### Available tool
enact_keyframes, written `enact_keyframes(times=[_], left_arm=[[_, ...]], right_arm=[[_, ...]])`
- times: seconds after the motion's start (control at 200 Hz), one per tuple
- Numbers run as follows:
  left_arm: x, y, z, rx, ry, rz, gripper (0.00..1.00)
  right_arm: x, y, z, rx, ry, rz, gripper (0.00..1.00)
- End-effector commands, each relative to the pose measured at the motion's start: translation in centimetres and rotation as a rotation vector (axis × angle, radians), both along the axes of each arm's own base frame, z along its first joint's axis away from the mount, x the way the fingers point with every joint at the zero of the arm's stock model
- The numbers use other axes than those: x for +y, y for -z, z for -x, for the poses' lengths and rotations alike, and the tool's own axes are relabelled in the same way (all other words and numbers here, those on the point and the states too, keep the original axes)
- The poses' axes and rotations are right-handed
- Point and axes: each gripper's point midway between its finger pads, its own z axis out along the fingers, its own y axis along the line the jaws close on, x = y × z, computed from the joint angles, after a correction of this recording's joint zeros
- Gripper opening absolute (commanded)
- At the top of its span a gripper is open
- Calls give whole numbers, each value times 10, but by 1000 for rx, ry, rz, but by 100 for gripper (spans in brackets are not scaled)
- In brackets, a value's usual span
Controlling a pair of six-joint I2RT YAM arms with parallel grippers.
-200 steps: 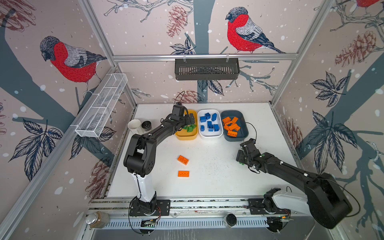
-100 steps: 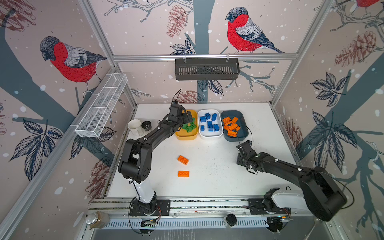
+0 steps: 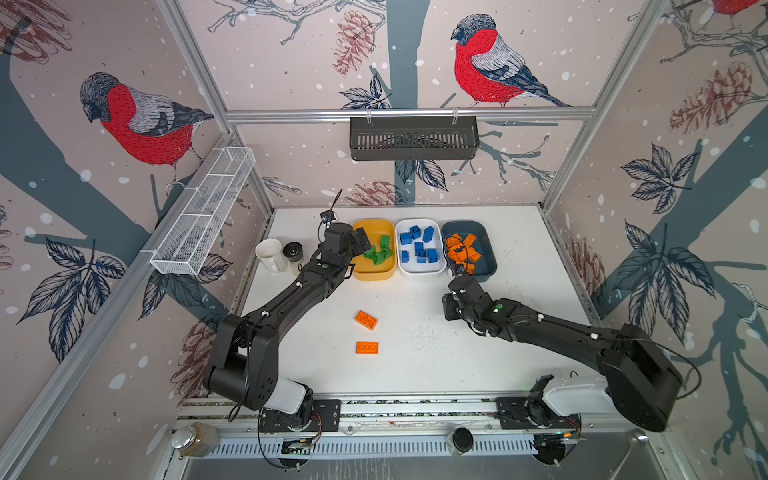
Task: Sort the legos into containers by color
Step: 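Grasp the green brick with the right gripper and lift while the left gripper withdraws, then carry the green brick with the right gripper into the yellow tray and release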
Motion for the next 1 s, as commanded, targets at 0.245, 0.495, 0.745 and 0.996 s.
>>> enact_keyframes(times=[0.245, 0.495, 0.745, 0.996], left_arm=[[26, -2, 34, 7, -93, 13, 98], [47, 22, 64, 91, -174, 12, 98], [55, 35, 79, 141, -205, 16, 98], [73, 43, 81, 163, -232, 79, 98]], right_arm=[[130, -60, -62, -212, -278, -136, 24], [177, -52, -133, -226, -208, -111, 25], [212, -37, -175, -221, -255, -64, 53], [222, -52, -145, -247, -458, -75, 81]])
